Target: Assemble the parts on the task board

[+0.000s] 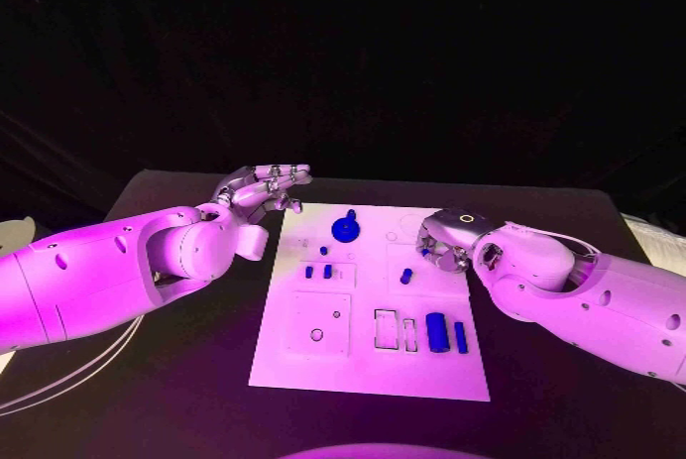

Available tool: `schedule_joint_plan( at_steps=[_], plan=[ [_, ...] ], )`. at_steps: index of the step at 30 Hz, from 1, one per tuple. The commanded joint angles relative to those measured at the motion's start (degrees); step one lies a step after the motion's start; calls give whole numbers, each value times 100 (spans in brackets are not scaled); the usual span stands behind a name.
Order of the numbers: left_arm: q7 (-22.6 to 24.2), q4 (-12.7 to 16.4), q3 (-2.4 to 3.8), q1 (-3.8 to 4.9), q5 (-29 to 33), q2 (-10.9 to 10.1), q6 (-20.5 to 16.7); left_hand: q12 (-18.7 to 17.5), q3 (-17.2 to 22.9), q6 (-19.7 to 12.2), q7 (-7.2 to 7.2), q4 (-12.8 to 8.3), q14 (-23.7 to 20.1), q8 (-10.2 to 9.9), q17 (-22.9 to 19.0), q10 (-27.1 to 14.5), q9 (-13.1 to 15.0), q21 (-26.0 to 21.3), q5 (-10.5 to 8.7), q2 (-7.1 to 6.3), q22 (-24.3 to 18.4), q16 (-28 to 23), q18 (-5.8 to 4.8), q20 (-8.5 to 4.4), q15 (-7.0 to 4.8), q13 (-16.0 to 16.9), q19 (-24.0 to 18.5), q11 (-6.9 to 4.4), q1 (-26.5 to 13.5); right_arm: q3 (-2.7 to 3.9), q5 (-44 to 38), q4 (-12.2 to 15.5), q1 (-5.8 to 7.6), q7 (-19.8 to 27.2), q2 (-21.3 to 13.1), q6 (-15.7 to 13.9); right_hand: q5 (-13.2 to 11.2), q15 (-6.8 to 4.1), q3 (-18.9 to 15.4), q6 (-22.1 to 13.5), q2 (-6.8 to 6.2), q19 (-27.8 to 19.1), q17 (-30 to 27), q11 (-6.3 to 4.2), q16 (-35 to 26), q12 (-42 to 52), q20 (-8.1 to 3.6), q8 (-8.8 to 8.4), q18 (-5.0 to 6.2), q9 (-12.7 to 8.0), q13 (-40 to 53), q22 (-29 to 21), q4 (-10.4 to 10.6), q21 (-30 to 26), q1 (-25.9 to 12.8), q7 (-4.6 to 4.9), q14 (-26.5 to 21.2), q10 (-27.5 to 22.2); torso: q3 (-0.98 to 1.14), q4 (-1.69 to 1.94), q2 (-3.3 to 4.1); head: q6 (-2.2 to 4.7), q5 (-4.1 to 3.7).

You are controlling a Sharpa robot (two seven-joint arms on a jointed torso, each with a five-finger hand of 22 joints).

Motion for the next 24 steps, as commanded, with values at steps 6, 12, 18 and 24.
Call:
schedule_joint_plan(
  at_steps=[6,12,18,24],
  plan=[
    [-42,-69,4,3,-35,17,25,29,38,-23,32,-7,-41,27,-11,-23,-2,-31,23,-6,-6,-21,61,-17,14,-1,-27,8,36,-15,56,-6,-45,-12,-53,-289,38,-42,35,60,22,46,-12,-100,-23,-11,9,16,43,16,-4,9,11,24,-89,1,321,138,4,-4,1,15,-6],
    [-55,-93,4,3,-35,20,26,29,38,-23,32,-7,-41,27,-11,-23,-2,-31,23,-6,-6,-21,61,-17,14,-1,-27,8,36,10,101,47,-43,-3,-112,-350,38,-43,41,60,22,48,-10,-101,-21,-14,7,14,43,16,-6,15,6,28,-92,0,322,140,1,-2,3,16,-4],
    [-60,-107,4,3,-35,22,29,29,38,-23,32,-7,-41,27,-11,-23,-2,-31,23,-6,-6,-21,61,-17,14,-1,-27,8,36,38,157,221,-35,7,-217,-400,39,-44,44,60,21,47,-14,-101,-24,-17,7,13,43,17,-8,13,4,27,-95,0,321,140,-3,-6,-2,19,-2],
    [-63,-149,4,3,-35,22,33,33,45,-29,37,-5,-46,27,-23,-29,-3,-33,22,-6,-7,-23,59,-16,17,-2,-26,12,23,85,183,519,-26,0,-328,-481,39,-46,50,61,20,51,-6,-102,-16,-20,5,12,42,17,-11,23,-2,34,-97,0,323,142,-2,-6,-5,14,1]
  ],
)
